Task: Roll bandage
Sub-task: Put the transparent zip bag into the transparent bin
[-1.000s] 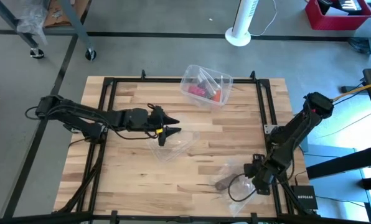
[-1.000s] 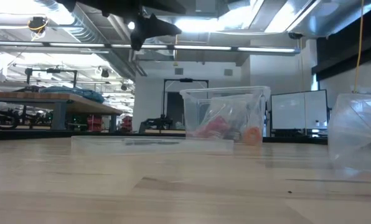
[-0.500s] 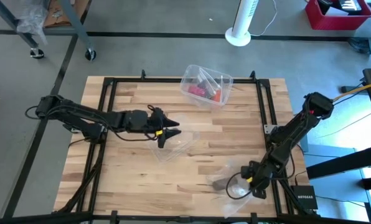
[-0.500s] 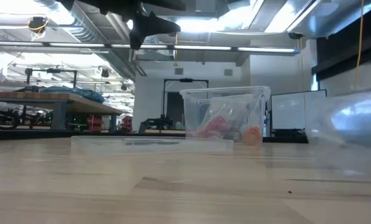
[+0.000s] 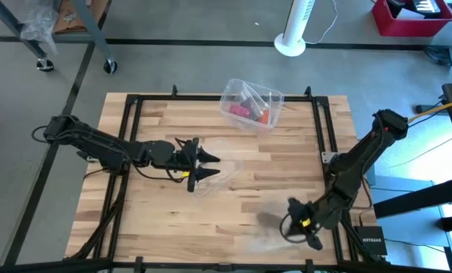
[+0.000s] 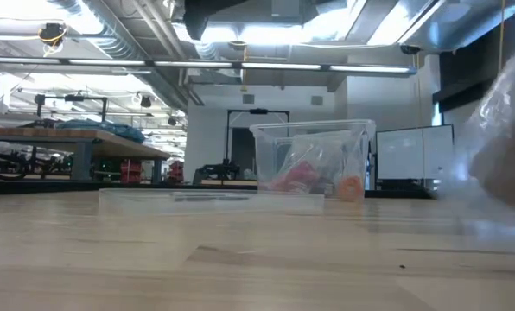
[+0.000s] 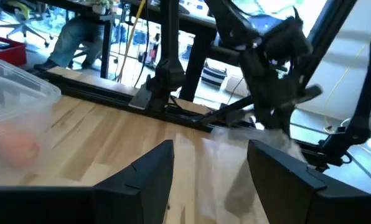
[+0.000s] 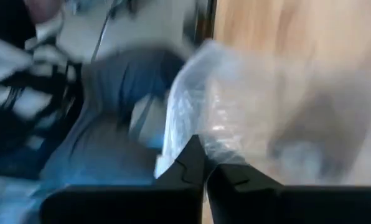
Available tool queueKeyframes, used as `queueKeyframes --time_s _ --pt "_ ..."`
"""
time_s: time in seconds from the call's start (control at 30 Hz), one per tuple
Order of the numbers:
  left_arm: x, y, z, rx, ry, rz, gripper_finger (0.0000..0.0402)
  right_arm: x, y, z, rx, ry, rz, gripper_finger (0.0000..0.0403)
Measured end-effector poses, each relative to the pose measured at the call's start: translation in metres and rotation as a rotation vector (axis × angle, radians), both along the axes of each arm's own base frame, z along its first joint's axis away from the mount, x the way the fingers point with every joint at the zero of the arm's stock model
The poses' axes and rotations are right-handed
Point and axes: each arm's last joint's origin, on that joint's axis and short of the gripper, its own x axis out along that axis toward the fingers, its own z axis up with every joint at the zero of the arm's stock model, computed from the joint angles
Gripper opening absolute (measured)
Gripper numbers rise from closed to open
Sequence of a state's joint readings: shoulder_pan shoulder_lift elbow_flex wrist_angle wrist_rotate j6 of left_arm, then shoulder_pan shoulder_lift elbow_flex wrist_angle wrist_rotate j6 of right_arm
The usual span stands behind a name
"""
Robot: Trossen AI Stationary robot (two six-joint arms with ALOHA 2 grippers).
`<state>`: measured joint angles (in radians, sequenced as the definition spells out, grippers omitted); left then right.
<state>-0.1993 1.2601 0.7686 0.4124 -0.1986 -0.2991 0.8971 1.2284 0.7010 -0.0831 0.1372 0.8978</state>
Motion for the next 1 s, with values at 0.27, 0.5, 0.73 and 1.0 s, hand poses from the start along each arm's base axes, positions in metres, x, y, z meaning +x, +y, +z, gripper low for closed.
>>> queueKeyframes --time_s 0.27,0.5,0.73,1.0 --pt "0.002 0.006 0.012 0.036 -0.028 0.020 0.0196 0.035 -0.043 0.083 -0.360 -0.408 -0.242 0.0004" --pt "-0.013 0.018 0.047 0.098 -0.055 0.171 0.0196 0.064 -0.109 0.126 -0.695 -0.488 -0.452 0.0003" --pt "-0.050 0.036 0.077 0.209 -0.076 0.399 0.0196 0.087 -0.196 0.138 -0.881 -0.494 -0.646 0.0002" --pt "-0.074 0.042 0.089 0.218 -0.096 0.419 0.0196 0.104 -0.295 0.127 -0.837 -0.535 -0.748 0.0001"
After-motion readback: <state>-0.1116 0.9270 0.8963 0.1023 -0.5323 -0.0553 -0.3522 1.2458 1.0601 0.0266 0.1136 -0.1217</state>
